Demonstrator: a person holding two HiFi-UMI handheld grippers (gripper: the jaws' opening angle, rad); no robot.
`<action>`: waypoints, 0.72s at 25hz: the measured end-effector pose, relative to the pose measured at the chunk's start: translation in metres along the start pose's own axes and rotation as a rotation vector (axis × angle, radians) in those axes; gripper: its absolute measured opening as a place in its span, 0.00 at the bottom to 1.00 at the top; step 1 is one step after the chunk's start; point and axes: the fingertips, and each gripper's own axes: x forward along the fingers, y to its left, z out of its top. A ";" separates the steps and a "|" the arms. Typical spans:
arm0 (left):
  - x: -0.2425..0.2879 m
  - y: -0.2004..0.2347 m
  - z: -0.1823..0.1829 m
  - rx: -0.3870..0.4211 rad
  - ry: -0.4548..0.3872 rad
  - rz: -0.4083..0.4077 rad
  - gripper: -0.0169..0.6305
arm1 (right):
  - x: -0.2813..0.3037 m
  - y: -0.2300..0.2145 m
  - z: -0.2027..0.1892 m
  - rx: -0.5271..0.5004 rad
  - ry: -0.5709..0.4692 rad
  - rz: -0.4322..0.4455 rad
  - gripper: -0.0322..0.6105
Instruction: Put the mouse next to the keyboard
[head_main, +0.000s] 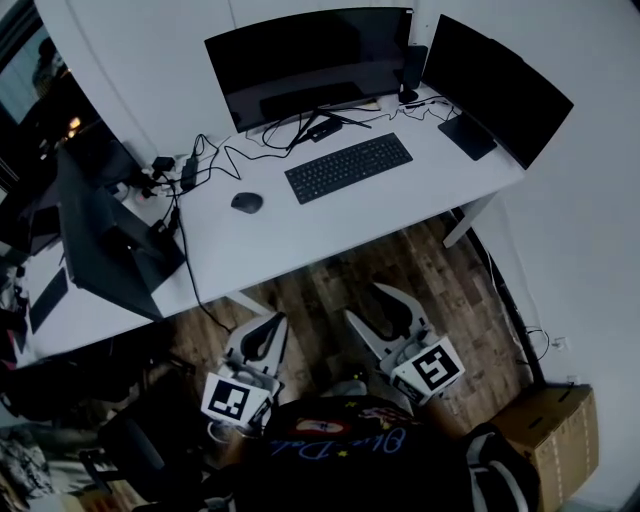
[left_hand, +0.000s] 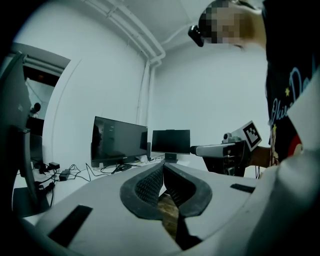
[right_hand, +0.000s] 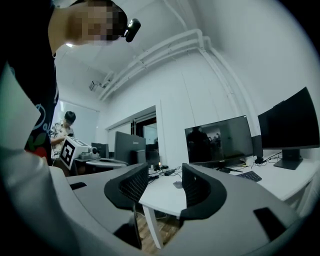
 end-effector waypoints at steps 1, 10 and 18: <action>0.007 -0.003 0.000 0.002 -0.001 0.003 0.03 | -0.003 -0.008 0.000 0.002 0.011 -0.006 0.33; 0.048 -0.027 0.002 0.011 0.003 -0.001 0.03 | -0.017 -0.055 -0.004 0.010 0.016 -0.004 0.33; 0.063 0.009 -0.008 -0.006 0.010 0.054 0.03 | 0.019 -0.067 -0.012 0.013 0.037 0.037 0.33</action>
